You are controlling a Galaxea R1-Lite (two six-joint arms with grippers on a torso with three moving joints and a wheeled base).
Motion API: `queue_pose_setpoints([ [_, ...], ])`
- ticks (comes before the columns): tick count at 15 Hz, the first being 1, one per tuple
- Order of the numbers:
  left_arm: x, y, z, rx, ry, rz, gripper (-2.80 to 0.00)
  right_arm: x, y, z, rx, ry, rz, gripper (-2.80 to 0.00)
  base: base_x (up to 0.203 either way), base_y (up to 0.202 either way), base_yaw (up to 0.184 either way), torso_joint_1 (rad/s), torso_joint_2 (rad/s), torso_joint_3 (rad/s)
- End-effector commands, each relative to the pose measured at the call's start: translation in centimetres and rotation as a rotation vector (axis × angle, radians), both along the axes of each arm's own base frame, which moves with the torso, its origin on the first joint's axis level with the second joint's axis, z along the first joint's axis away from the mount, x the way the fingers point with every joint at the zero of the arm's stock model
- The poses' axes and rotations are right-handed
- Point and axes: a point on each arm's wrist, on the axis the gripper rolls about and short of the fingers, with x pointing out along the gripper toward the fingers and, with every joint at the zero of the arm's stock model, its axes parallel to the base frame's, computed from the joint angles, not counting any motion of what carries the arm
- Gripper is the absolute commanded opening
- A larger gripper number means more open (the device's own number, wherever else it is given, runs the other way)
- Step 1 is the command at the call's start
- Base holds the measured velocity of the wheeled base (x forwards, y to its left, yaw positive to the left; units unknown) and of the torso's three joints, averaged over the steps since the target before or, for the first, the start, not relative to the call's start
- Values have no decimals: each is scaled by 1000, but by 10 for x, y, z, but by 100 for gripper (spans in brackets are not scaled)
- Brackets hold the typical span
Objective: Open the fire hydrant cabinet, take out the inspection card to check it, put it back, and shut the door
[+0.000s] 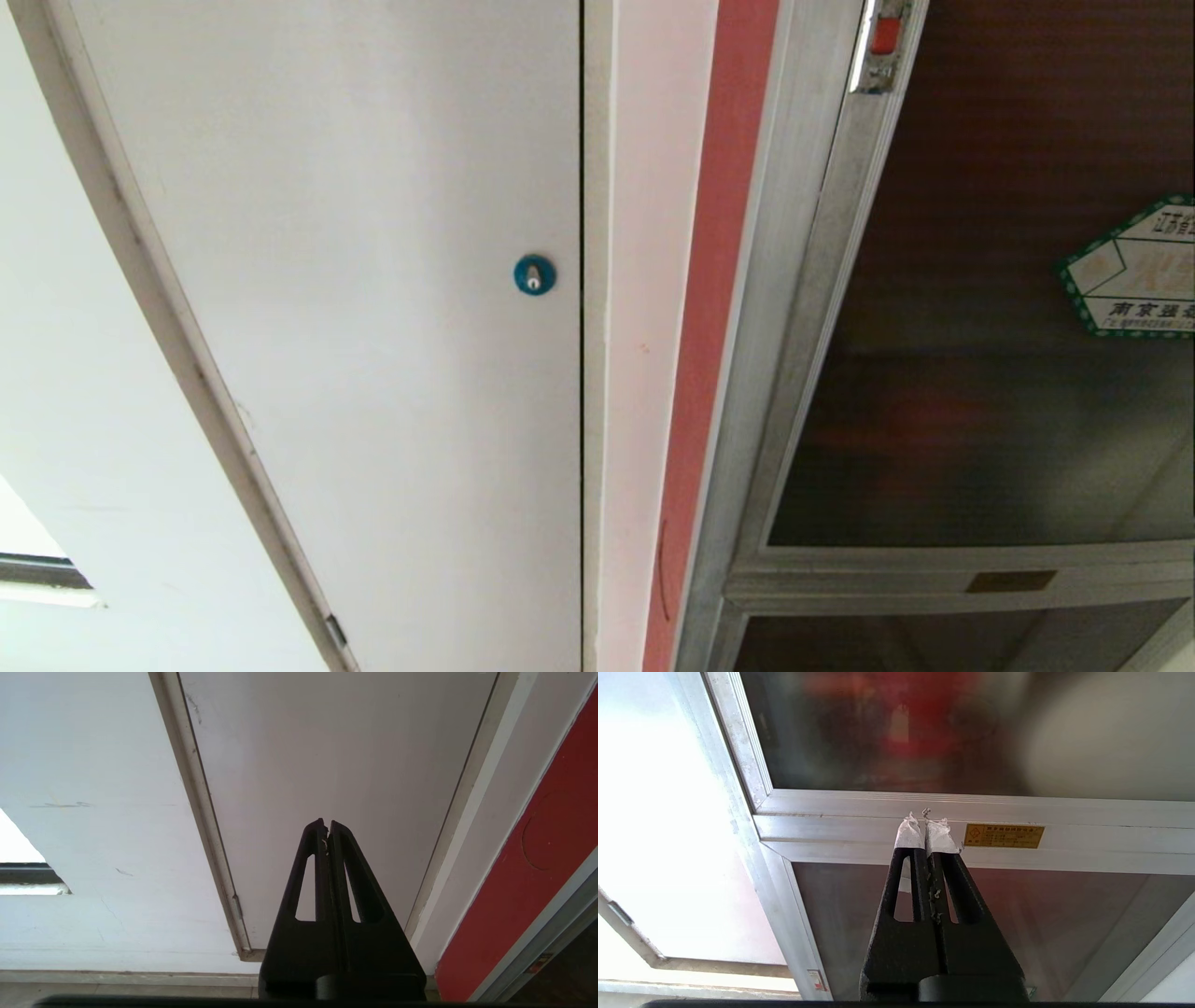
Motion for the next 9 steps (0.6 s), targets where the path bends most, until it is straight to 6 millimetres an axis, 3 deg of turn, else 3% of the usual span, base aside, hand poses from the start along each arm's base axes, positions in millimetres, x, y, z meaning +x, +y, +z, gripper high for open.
queue_pose_setpoints([
  [1, 0, 0, 0, -1, 1, 0, -280, 0, 0, -1, 3, 5, 0, -280, 0, 0, 0, 0, 0, 0],
  [9, 0, 0, 0, -1, -1, 0, -280, 0, 0, -1, 11, 5, -2, -280, 0, 0, 0, 0, 0, 0],
])
